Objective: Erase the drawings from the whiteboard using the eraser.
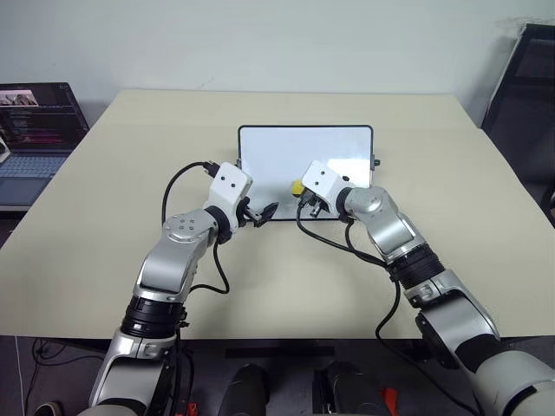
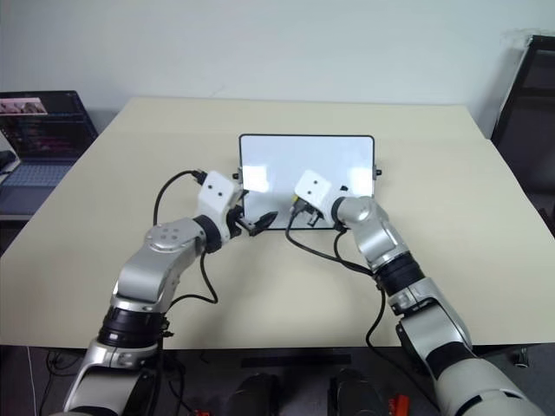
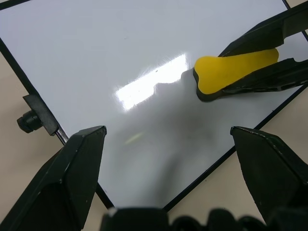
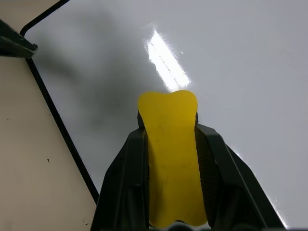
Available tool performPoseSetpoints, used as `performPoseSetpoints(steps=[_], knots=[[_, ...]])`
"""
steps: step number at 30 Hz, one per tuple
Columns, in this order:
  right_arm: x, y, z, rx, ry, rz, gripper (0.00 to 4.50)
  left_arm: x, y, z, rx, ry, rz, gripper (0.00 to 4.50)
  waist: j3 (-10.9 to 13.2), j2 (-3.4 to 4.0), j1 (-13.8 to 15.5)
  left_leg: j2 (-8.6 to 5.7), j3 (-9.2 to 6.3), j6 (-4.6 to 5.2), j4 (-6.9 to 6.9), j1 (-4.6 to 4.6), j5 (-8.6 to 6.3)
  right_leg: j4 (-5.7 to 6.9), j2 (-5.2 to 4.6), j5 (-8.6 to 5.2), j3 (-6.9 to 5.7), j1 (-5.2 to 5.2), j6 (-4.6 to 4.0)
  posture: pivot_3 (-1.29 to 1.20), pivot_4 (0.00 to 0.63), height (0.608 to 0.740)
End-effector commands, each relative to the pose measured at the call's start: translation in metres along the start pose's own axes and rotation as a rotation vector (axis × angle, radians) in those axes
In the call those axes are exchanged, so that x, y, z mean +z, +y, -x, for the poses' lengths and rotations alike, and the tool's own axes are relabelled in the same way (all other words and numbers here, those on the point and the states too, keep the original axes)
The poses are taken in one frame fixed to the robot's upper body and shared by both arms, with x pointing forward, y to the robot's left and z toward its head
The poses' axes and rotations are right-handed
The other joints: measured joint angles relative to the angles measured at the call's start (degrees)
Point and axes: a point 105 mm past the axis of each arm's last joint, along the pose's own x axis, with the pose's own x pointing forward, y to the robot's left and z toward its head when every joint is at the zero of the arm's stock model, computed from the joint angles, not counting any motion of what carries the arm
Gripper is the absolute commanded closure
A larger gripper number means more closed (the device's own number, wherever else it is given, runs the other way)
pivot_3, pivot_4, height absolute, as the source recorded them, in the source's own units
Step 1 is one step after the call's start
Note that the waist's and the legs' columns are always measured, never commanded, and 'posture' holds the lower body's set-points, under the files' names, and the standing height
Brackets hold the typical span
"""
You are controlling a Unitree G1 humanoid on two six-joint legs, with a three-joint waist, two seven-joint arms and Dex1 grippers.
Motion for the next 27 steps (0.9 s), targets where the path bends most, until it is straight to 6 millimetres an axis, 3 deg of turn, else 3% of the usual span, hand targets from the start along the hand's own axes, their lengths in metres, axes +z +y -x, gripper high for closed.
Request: performPoseSetpoints(steps=[1,6,12,18,23,27], knots=[[0.018,-0.013,0.011,-0.067,-0.082,-0.066,3.51,0.018,-0.001,0.002,-0.004,-0.063,-0.022,0.0,0.0,0.0,0.0,0.0,0.0,0.0,0.0,-0.02,0.0,0.0,0.0,0.0,0.0,-0.02,0.0,0.0,0.15,0.74],[0.028,-0.021,0.044,-0.118,-0.165,-0.192,3.51,0.02,-0.003,0.005,-0.026,-0.084,-0.025,0.0,0.0,0.0,0.27,-0.02,-0.14,-0.01,-0.03,-0.46,-0.02,-0.15,-0.03,0.0,-0.03,-0.3,-0.01,0.0,0.15,0.74],[0.017,-0.023,0.092,-0.197,-0.172,-0.246,3.51,0.022,-0.019,0.007,-0.125,-0.116,-0.027,0.0,0.0,0.0,0.97,-0.03,-0.19,-0.03,-0.27,-0.52,-0.04,-0.55,-0.09,0.0,-0.06,-0.28,-0.01,0.0,0.15,0.74],[-0.022,-0.016,0.142,-0.355,-0.066,-0.404,3.51,0.032,-0.043,0.003,-0.285,-0.162,-0.068,0.0,0.0,0.0,1.28,-0.04,-0.2,-0.03,-0.51,-0.52,-0.03,-0.85,-0.09,0.0,-0.03,-0.23,-0.01,0.0,0.15,0.74],[-0.062,-0.007,0.16,-0.458,0.091,-0.443,3.51,0.038,-0.066,0.002,-0.492,-0.18,-0.083,0.0,0.0,0.0,1.17,-0.04,-0.11,-0.02,-0.57,-0.46,-0.03,-0.86,-0.06,0.0,-0.09,-0.22,0.0,0.0,0.15,0.74],[-0.087,-0.011,0.162,-0.562,0.158,-0.511,3.51,0.04,-0.084,-0.004,-0.631,-0.198,-0.11,0.0,0.0,0.0,1.05,-0.04,0.02,-0.02,-0.57,-0.42,-0.03,-0.86,0.03,0.0,-0.09,-0.22,0.0,0.0,0.15,0.74]])
